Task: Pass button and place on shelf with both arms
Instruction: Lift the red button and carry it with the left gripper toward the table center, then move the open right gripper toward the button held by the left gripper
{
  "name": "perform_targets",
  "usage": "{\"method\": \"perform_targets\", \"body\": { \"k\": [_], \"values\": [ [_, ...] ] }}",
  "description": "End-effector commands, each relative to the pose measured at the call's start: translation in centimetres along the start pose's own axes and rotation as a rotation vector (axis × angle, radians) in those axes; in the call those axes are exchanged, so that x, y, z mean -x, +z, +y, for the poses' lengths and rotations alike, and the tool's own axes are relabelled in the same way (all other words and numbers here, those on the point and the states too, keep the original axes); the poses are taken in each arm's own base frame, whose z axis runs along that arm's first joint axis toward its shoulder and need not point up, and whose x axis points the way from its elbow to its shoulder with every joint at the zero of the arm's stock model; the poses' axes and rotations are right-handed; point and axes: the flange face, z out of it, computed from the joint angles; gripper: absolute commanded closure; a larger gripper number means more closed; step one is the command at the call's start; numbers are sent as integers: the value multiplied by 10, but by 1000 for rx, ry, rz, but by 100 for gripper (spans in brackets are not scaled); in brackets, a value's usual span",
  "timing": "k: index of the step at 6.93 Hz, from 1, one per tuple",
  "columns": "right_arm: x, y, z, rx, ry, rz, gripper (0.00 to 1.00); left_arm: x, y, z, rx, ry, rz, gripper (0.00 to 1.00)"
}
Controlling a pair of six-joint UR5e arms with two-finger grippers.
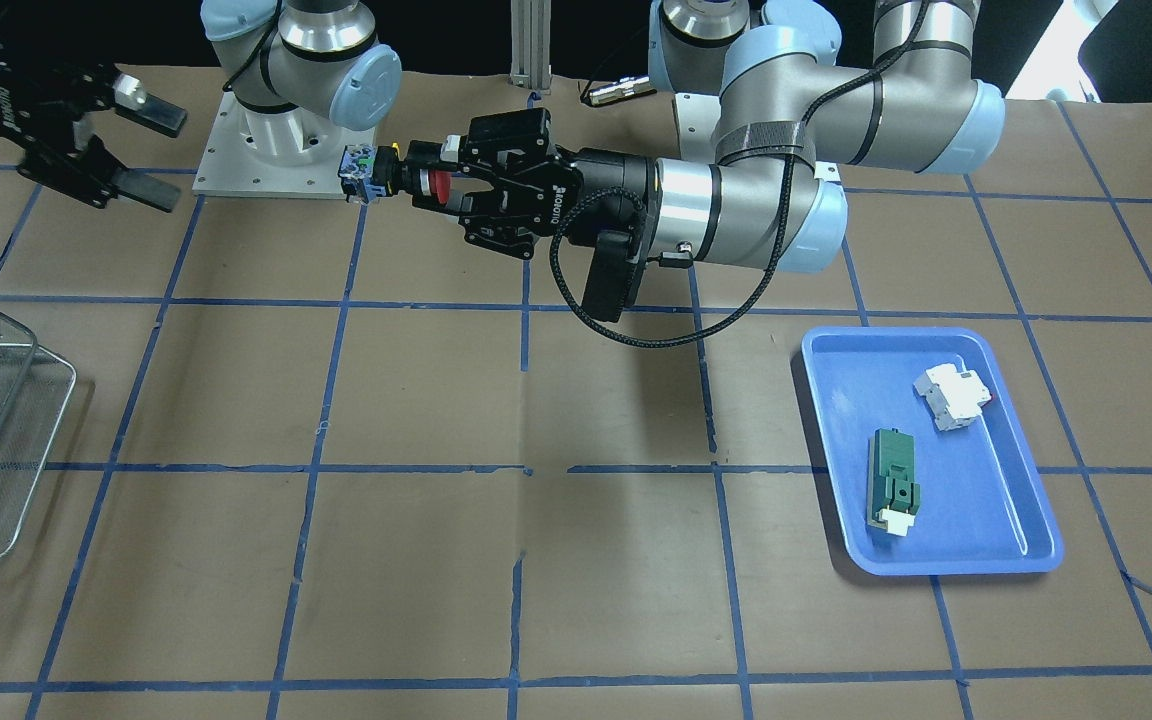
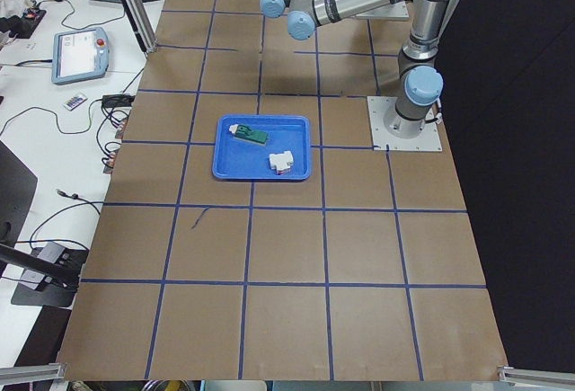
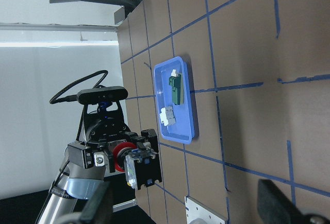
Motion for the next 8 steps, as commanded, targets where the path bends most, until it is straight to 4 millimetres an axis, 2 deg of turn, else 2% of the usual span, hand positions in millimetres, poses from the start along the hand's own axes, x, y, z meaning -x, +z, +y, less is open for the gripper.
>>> {"method": "perform_targets", "body": {
  "k": [1, 2, 4, 8],
  "values": [
    [-21, 22, 18, 63, 57, -82, 0, -2, 1, 0, 1, 2, 1, 95],
    [-24, 29, 18, 57, 78, -117, 0, -1, 1, 0, 1, -1, 1, 95],
    [-19, 77, 11, 93, 128, -211, 0, 0, 1, 2, 1, -3, 1, 95],
    [-2, 103, 10, 74, 87, -262, 0, 2, 1, 4, 3, -9, -1, 95]
  ]
}}
